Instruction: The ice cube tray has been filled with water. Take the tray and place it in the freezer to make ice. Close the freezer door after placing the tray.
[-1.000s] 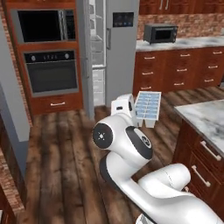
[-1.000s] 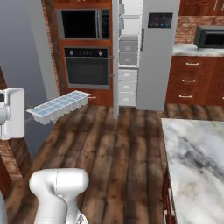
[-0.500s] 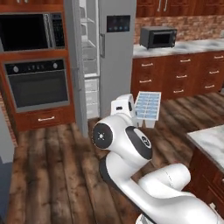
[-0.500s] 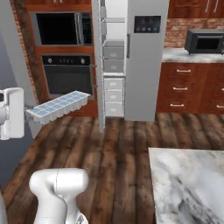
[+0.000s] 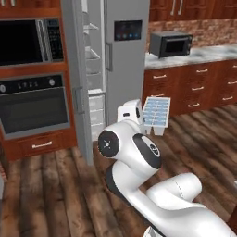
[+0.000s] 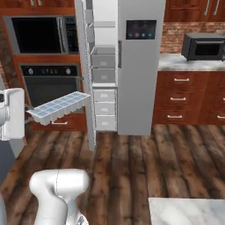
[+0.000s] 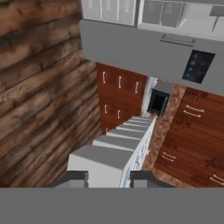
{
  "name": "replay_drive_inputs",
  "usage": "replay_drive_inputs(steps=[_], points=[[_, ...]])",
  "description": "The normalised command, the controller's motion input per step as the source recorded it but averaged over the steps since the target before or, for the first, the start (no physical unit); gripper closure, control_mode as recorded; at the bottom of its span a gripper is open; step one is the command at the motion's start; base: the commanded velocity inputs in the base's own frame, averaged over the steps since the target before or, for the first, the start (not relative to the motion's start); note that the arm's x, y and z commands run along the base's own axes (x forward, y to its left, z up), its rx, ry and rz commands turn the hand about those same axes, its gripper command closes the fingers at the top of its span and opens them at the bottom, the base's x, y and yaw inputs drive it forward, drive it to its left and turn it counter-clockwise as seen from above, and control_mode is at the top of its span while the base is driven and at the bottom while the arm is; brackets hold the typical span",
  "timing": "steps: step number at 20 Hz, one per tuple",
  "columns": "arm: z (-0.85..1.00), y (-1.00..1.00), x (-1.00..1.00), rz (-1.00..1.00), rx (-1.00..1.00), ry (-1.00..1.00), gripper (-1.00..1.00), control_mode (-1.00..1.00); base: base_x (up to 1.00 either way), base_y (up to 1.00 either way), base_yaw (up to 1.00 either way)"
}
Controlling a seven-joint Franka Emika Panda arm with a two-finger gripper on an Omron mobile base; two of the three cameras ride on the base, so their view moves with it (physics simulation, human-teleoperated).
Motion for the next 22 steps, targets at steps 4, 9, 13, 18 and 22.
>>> replay_drive_inputs(steps=[4, 9, 13, 18, 22], points=[[0.0, 0.0, 0.0, 0.0, 0.0, 0.0, 1.0, 1.0, 1.0, -0.2, -0.08], [0.0, 0.0, 0.0, 0.0, 0.0, 0.0, 1.0, 1.0, 1.0, -0.3, -0.06], [0.0, 0.0, 0.0, 0.0, 0.0, 0.0, 1.0, 1.0, 1.0, -0.43, -0.02], [0.0, 0.0, 0.0, 0.0, 0.0, 0.0, 1.0, 1.0, 1.0, -0.48, 0.05], [0.0, 0.0, 0.0, 0.0, 0.0, 0.0, 1.0, 1.0, 1.0, -0.37, 0.24]])
